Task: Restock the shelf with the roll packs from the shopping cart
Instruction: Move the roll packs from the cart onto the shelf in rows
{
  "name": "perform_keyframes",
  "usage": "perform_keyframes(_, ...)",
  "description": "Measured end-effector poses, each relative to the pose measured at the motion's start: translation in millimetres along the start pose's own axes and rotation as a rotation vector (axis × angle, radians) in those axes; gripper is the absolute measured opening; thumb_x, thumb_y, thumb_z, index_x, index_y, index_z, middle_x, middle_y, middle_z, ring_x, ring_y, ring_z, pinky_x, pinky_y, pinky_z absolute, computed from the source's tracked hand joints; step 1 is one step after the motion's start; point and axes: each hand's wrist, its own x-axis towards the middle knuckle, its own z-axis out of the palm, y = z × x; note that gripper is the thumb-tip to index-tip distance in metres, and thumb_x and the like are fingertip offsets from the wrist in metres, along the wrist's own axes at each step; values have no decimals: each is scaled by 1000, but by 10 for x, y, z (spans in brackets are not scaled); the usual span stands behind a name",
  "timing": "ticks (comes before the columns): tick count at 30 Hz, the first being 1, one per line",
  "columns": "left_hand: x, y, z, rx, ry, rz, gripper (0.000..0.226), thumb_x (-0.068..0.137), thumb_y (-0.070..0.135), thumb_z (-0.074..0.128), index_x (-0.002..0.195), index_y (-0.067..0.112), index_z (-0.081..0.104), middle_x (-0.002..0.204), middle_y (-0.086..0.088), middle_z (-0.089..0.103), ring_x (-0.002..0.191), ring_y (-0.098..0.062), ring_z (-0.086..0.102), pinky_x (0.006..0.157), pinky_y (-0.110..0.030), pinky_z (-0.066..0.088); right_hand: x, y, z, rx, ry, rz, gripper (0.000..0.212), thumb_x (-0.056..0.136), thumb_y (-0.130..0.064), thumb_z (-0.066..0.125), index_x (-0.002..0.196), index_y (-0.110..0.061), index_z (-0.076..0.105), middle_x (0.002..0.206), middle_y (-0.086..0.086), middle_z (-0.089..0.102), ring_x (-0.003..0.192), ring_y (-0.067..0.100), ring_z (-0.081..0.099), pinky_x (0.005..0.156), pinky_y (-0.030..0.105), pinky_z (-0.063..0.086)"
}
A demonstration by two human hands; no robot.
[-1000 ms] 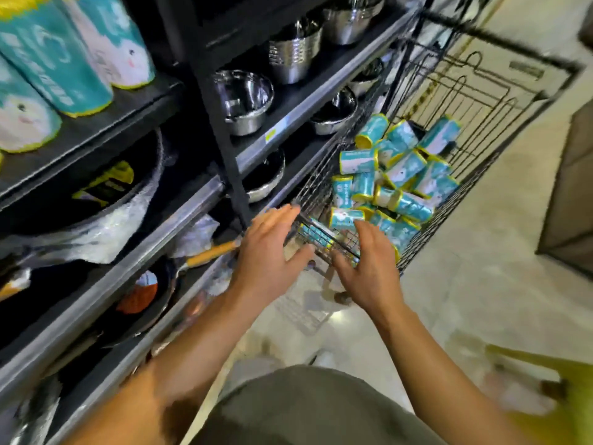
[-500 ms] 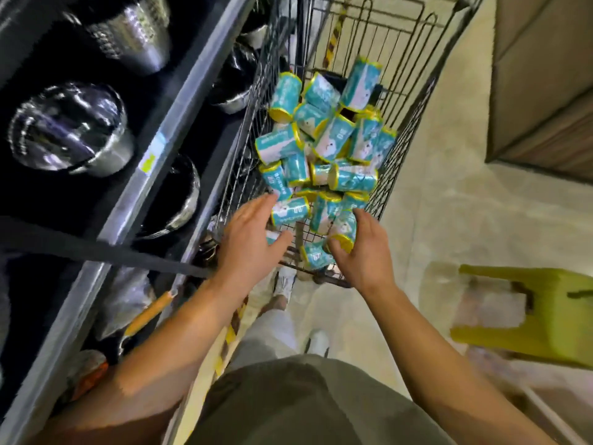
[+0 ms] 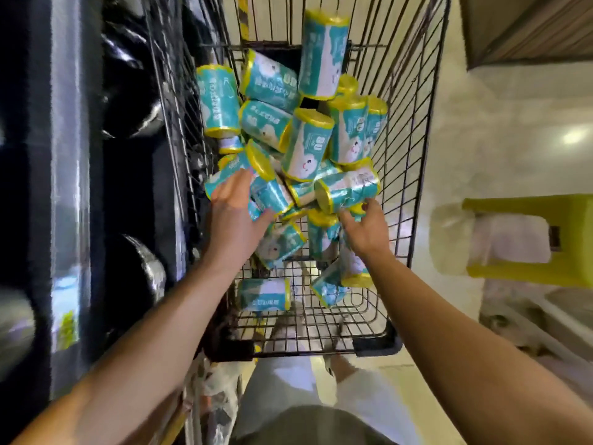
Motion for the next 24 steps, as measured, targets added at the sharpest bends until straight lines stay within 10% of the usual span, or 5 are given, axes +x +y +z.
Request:
perform_keyframes(8, 922, -537, 469, 93, -75, -94, 89, 68, 26, 82, 144, 6, 41, 141, -20, 46, 131, -38, 42, 110, -47, 35, 1065, -51, 460, 599, 42, 537, 129, 43, -89, 69, 146, -17, 40, 137, 9, 58, 118, 31, 62, 101, 51, 52)
perform_keyframes(12, 985, -705, 634, 173, -77, -168, 100, 65, 33, 85, 149, 12, 34, 140, -21, 47, 129, -41, 43, 105, -52, 37, 1202, -157, 583, 516, 133, 538, 92, 93, -67, 49, 152, 1, 32, 156, 23, 33, 142, 37, 35, 116, 41, 33)
perform_keyframes(18, 927, -538, 547, 139, -95, -222, 96, 62, 42, 86, 145, 21, 42, 133, -14, 53, 123, -36, 49, 100, -46, 41, 950, -30, 405, 632, 28, 556, 111, 43, -41, 92, 138, -10, 43, 126, 17, 63, 103, 37, 70, 83, 57, 59)
perform_keyframes(24, 598, 73, 281, -464, -156, -293, 61, 60, 41, 89, 112, 27, 61, 101, 14, 69, 89, -2, 66, 77, -19, 53, 22, -94, -40, 903, -253, 334, 57, 83, -2, 68, 136, -8, 49, 120, 22, 69, 99, 39, 72, 73, 50, 59)
